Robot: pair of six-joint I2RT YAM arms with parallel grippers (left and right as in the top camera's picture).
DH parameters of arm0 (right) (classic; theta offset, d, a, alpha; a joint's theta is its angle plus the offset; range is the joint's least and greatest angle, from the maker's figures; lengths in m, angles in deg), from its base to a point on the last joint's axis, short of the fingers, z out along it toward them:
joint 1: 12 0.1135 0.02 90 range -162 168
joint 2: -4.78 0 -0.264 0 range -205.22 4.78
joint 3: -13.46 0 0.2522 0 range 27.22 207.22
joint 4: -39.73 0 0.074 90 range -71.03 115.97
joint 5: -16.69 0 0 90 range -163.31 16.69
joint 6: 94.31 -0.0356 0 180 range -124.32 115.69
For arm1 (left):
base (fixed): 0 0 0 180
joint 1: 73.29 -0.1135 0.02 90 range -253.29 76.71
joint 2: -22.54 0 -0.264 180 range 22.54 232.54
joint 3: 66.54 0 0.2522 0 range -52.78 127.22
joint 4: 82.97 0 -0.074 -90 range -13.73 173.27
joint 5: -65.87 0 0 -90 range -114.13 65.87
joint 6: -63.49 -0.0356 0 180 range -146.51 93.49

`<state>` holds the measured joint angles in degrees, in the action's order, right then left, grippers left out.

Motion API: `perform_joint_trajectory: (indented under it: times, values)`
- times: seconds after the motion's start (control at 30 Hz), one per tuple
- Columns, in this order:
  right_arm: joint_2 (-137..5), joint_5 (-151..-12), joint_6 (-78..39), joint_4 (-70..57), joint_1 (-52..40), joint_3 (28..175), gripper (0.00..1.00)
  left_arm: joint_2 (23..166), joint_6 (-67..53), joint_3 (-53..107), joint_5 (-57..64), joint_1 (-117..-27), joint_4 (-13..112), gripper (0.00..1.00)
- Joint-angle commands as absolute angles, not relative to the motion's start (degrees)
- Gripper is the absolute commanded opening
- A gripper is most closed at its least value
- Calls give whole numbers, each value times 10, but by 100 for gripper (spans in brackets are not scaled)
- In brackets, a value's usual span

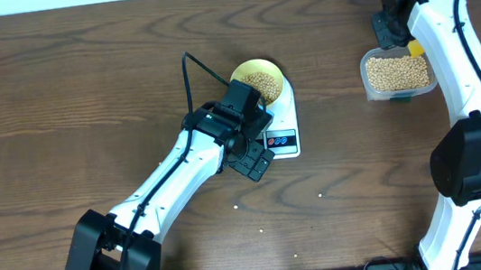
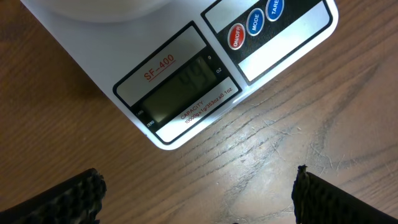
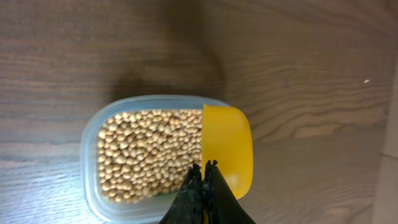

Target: Scoop item into bowl and weigh 50g on scale

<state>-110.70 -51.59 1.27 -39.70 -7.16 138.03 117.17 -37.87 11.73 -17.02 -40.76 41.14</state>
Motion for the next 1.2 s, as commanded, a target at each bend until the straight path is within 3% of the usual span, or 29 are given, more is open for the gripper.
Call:
perform_joint_trajectory:
  times: [0.0,0.2,0.4,0.67,1.17]
  values:
    - [-1106,-508,26,-384,-72,1379,1,1176,-373,113,-176,-406,410,98]
    - [-1106,-715,15,-325,-67,1379,1,1176,-373,113,-175,-406,410,98]
    - [-1106,-747,15,-248,-47,1386,1,1176,-373,113,-175,-406,410,98]
    - [-1106,-895,15,-123,-48,1393,1,1176,-373,113,-175,-406,410,98]
    - [-1106,-914,24,253,-53,1393,1,1176,-373,113,-176,-406,410,98]
